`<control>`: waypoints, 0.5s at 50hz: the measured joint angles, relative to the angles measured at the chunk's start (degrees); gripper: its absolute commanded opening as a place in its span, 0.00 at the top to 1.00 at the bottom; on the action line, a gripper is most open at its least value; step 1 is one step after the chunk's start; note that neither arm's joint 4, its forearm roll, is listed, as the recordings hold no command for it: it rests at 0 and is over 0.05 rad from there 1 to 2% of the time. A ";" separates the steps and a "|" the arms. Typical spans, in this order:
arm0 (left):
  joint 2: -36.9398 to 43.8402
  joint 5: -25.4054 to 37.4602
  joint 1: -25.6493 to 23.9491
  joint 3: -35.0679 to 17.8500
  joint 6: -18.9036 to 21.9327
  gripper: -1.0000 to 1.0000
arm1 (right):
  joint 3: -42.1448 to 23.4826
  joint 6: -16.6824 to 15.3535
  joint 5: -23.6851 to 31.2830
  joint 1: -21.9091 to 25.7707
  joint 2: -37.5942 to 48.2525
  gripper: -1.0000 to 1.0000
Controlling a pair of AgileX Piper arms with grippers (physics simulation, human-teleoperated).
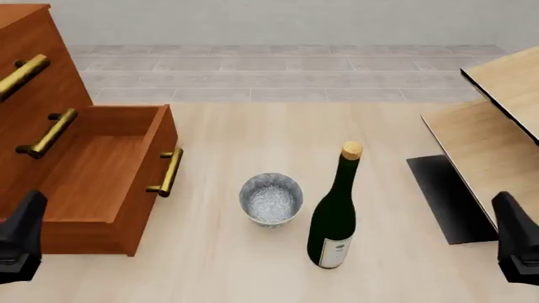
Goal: Put the bowl on top of the cabinet.
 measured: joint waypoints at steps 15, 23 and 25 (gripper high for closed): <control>1.06 -0.74 0.28 -0.03 0.65 0.00 | -0.13 0.01 -0.06 0.00 0.23 0.00; 3.25 -2.08 -0.35 -0.16 1.06 0.00 | -0.15 0.02 -0.07 0.00 0.27 0.00; 4.94 -3.12 -0.80 -0.25 1.10 0.00 | -0.15 0.01 -0.07 0.00 0.27 0.00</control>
